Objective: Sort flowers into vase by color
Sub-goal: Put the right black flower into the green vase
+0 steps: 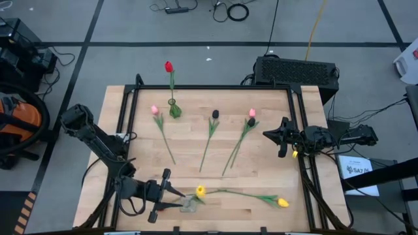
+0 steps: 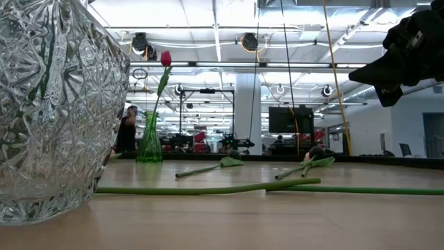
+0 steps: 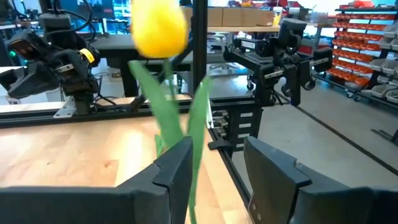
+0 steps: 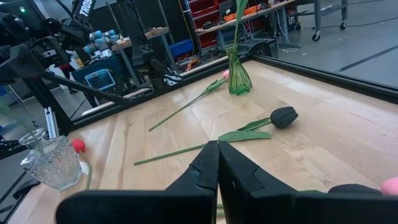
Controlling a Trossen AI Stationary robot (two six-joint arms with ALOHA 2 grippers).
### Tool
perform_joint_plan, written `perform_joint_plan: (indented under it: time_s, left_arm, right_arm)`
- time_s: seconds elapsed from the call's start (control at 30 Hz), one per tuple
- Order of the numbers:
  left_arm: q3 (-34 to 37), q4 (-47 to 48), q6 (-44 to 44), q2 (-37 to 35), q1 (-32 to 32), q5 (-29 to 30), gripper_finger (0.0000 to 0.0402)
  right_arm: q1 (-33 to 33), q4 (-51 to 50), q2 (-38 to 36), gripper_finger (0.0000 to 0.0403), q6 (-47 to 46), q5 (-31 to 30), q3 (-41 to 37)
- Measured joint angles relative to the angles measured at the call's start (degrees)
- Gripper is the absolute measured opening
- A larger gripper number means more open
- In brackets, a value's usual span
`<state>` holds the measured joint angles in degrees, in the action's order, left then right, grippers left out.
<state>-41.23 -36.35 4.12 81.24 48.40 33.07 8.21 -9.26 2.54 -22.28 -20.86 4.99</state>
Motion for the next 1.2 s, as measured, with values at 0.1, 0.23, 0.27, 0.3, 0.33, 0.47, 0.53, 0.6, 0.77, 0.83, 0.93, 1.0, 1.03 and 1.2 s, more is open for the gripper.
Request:
perform_joint_plan:
  time_s: [0.1, 0.23, 0.27, 0.3, 0.33, 0.47, 0.53, 0.6, 0.77, 0.83, 0.93, 1.0, 1.03, 1.2]
  left_arm:
    - [0.00, 0.03, 0.01, -1.07, 0.00, 0.49, 0.0150]
    - [0.00, 0.05, -0.16, -3.74, 0.00, 3.55, 0.0151]
    - [0.00, 0.29, -0.65, -4.61, -0.02, 4.27, 0.0151]
    - [-0.02, 0.94, -1.69, -5.54, -0.07, 4.88, 0.0150]
    - [-0.02, 1.58, -2.62, -6.47, -0.07, 5.96, 0.0149]
    - [-0.02, 3.06, 2.77, -8.93, -0.07, 12.04, 0.0139]
    - [-0.04, 4.45, 4.28, -9.37, -0.10, 12.64, 0.0133]
    - [-0.04, 6.00, 4.27, -9.79, -0.79, 13.04, 0.0128]
    - [-0.02, 13.08, 6.05, -14.35, -5.28, 13.67, 0.0113]
    - [-0.02, 16.87, 6.06, -17.35, -7.62, 13.47, 0.0106]
    - [-0.04, 23.09, 6.13, -22.52, -11.61, 13.45, 0.0095]
    - [-0.03, 27.12, 6.27, -26.06, -14.28, 13.59, 0.0087]
    - [-0.02, 28.97, 6.99, -27.91, -15.63, 13.73, 0.0083]
    - [-0.03, 36.10, 11.09, -35.22, -21.51, 13.79, 0.0060]
  right_arm:
    - [0.01, 0.00, 0.01, 0.0000, 0.00, 0.00, 0.00]
    - [-0.01, -0.02, -0.01, 0.0000, 0.00, 0.00, 0.00]
    - [0.01, 0.00, -0.01, 0.0000, 0.00, 0.00, 0.00]
    - [0.00, -0.01, 0.01, 0.0000, 0.01, 0.00, -0.01]
    - [0.00, -0.02, -0.01, 0.0000, 0.00, 0.00, 0.00]
    - [-0.01, 0.00, -0.01, 0.0000, 0.00, 0.00, -0.02]
    - [0.01, 0.00, 0.01, 0.0000, 0.01, 0.00, -0.01]
    - [-0.01, 0.00, 0.01, 0.0000, 0.00, 0.00, 0.00]
    - [-0.01, 0.00, 0.01, 0.0000, 0.02, 0.00, 0.00]
    - [0.00, 0.00, 0.01, 0.0000, 0.00, 0.00, 0.00]
    - [-0.01, 0.00, -0.01, 0.0000, 0.02, 0.00, 0.00]
    - [-0.01, 0.00, 0.00, 0.0000, 0.02, 0.00, -0.01]
    - [-0.01, 0.00, 0.00, 0.0000, 0.01, 0.00, -0.01]
    - [-0.01, 0.06, -0.01, 0.0000, 0.00, 0.00, 0.00]
